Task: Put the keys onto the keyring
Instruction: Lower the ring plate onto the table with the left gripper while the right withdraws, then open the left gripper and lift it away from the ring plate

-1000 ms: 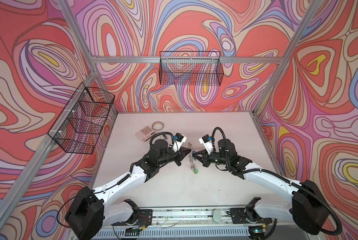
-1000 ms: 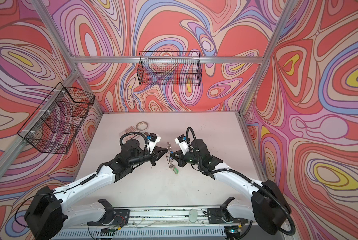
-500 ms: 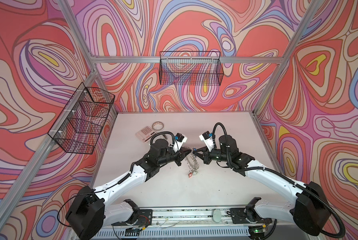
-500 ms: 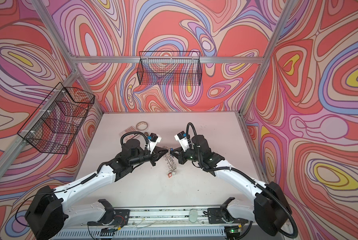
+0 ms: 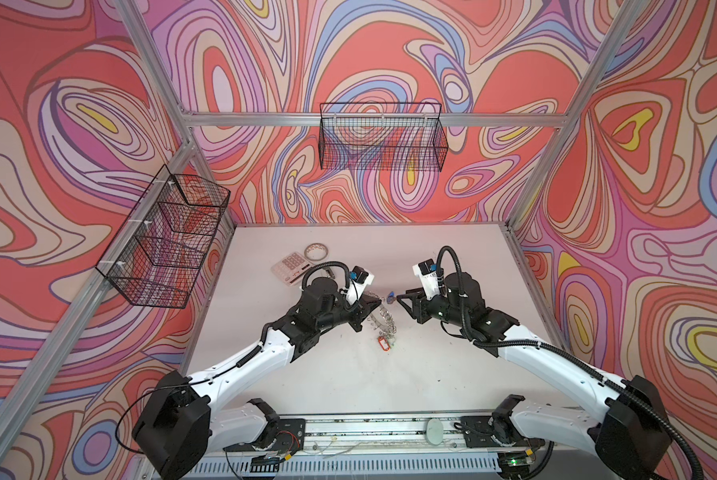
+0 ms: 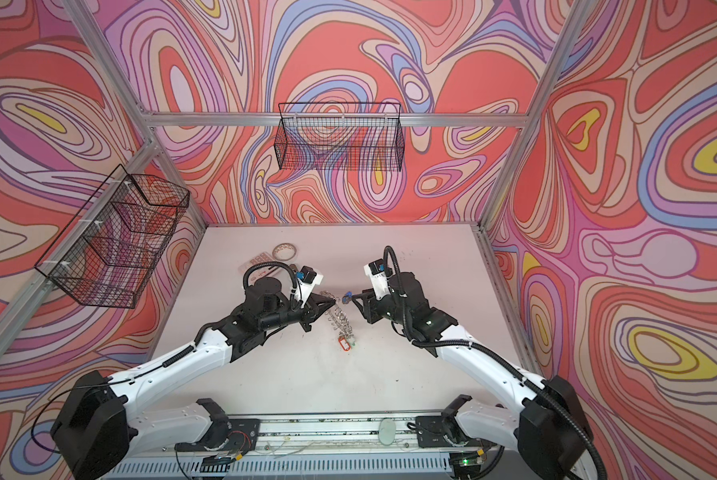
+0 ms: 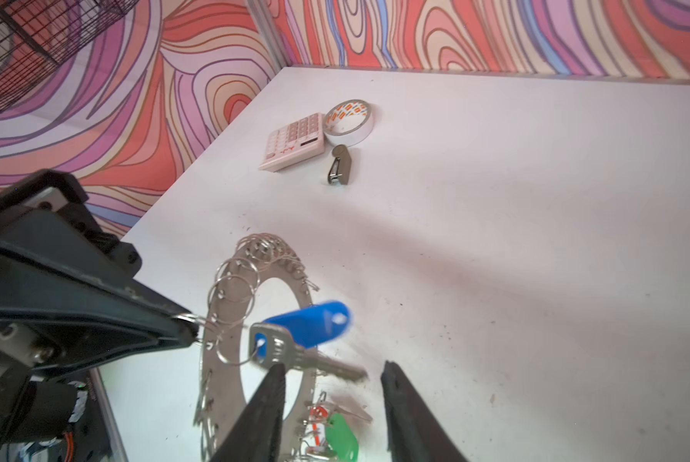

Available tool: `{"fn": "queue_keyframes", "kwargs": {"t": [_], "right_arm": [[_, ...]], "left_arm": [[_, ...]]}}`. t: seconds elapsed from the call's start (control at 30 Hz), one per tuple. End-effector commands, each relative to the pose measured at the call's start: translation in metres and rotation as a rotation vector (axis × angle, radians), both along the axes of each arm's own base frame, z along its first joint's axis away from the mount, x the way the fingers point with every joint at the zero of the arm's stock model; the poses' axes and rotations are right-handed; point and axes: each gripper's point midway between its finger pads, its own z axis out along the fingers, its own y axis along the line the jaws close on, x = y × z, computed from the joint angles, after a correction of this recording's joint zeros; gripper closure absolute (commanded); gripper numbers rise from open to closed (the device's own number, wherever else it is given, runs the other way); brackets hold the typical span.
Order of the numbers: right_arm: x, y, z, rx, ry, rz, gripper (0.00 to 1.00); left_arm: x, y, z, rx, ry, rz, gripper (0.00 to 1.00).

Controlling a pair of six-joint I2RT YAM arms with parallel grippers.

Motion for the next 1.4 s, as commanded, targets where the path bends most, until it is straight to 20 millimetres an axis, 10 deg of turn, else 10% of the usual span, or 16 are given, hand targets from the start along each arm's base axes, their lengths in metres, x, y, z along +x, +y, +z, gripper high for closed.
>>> {"fn": "queue_keyframes", "kwargs": {"t": [0.0, 0.17, 0.37, 0.73, 1.2, 1.37], "right_arm": [[0.007, -0.014, -0.001, -0.028, -0.024, -0.077, 0.53], [0.007, -0.017, -0.004, -0.036, -0.030, -0.085, 0.42], [0.012, -0.031, -0.001, -0.021, -0.072, -0.163, 0.02], [0.015, -0.048, 0.006, 0.021, -0.056, -0.213, 0.02], [0.008, -0.045, -0.002, 0.027, -0.052, -0.178, 0.02], [0.013, -0.044, 0.006, 0.063, -0.084, -0.188, 0.02]], "left_arm": [[0.004, 0.001, 0.025, -0.031, -0.058, 0.006, 1.00], [0.004, 0.002, 0.027, -0.022, -0.062, 0.013, 1.00], [0.016, -0.005, 0.033, -0.041, -0.069, 0.020, 1.00], [0.084, -0.055, 0.062, -0.160, -0.024, 0.058, 1.00], [0.069, 0.001, -0.065, -0.150, 0.154, 0.259, 0.99], [0.063, 0.038, -0.087, -0.159, 0.213, 0.410, 0.69]]}}
